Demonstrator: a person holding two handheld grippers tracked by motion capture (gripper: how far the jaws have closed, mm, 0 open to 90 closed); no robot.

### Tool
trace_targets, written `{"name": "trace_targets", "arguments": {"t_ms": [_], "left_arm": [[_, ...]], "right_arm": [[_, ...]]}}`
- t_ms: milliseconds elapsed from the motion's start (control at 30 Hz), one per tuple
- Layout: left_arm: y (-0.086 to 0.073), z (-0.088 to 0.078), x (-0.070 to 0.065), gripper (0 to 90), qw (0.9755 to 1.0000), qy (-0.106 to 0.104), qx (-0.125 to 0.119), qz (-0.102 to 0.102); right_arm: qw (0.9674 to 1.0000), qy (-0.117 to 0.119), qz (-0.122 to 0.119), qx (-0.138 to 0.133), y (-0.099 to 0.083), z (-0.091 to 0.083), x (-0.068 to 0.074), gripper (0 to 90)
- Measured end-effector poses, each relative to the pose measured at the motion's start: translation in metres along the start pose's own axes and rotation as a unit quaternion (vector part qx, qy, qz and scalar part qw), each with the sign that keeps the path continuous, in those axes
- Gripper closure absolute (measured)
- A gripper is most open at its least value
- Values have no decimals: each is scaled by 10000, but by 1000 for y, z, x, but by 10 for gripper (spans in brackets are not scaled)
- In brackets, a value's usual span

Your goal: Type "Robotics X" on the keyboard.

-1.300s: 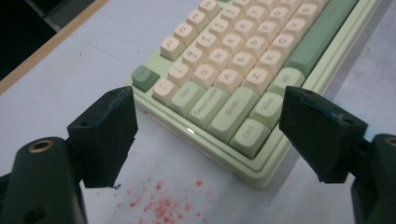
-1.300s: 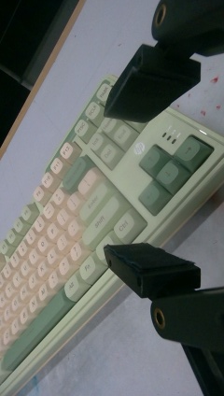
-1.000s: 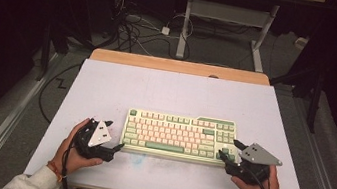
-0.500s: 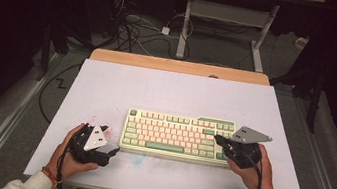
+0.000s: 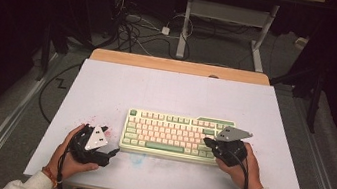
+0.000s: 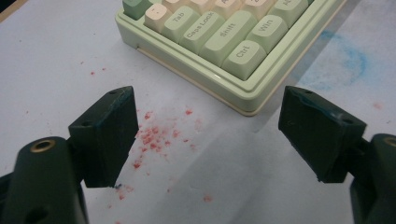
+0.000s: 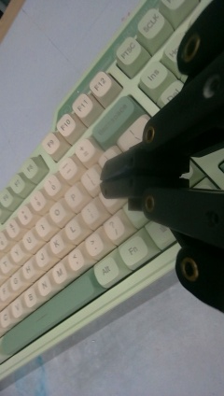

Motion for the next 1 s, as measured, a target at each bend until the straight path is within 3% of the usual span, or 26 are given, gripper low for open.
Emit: {"name": "trace_targets", "arguments": {"t_ms": [167,267,433,533,800,1000], "left_arm": [[1,0,-2,191,10000,-27,4,15],[2,-1,-2,230,9998,-176,-29,-132],[3,-7,1,281,9995,-181,-120,-223],[5,-13,5,363,9990,-220,-178,-332],[4,-26,15,766,9978,-379,-91,-532],[5,-28,17,851,9972,-537,47,-516]], "right_arm": [[10000,17,-20,84,-6,3,1,900],[9999,-17,-24,141,-9,5,1,899],[9998,-23,-25,179,-13,8,1,900],[9999,-28,-27,112,-14,7,2,900],[10000,-44,-10,33,-16,7,2,900],[10000,-69,-30,26,-16,7,2,900]]}}
Point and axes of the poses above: each handheld gripper's, and its own axes: z roughly forward along the jaws, y roughly out of its top, x roughly to its left, the point moved 5 cm from there along z, roughly forward along the jaws, and after that the axes turned 11 degrees about y, right-handed, at the moved point
